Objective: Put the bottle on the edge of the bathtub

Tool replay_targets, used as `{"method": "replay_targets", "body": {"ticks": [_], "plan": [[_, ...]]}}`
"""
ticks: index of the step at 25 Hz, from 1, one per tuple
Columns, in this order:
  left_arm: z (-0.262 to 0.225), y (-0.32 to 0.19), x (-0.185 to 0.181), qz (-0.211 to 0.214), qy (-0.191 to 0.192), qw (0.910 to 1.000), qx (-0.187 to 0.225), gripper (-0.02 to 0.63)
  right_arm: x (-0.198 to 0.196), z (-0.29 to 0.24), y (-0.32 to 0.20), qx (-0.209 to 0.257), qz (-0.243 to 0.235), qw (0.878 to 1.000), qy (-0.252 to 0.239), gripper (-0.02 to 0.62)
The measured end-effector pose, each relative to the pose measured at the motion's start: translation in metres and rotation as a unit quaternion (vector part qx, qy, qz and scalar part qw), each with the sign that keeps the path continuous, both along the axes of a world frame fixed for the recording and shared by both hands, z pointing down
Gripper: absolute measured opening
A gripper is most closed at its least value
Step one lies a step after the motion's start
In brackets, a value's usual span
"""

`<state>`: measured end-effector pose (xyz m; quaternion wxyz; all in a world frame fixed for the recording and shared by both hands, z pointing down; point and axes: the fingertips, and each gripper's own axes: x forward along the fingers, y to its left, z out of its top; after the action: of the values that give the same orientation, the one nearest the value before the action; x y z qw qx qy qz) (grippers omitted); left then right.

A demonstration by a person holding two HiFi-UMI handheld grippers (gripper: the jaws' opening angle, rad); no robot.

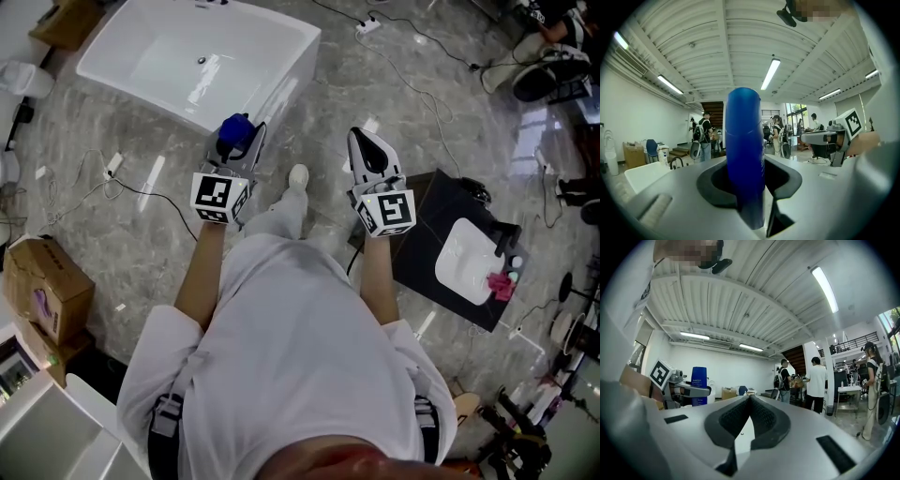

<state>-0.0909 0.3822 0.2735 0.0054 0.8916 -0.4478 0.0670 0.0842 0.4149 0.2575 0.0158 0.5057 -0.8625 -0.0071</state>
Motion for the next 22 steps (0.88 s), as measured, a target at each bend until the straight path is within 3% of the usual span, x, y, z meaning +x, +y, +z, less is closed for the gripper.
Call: {"method": "replay_targets", "body": {"ticks": [15, 22], "plan": [[0.031, -0.198, 0.087, -0.005, 0.013, 0.9998, -0.016, 0.140, 0.079, 0.021, -0.197, -0.017, -0.018, 1.000, 0.008, 0.002], [0.032, -0.286, 0.113, -0.002, 0.007, 0.9999, -0.014, 0.140, 0.099, 0.029, -0.291, -0.034, -0.035, 0.999, 0.007, 0.002]]}}
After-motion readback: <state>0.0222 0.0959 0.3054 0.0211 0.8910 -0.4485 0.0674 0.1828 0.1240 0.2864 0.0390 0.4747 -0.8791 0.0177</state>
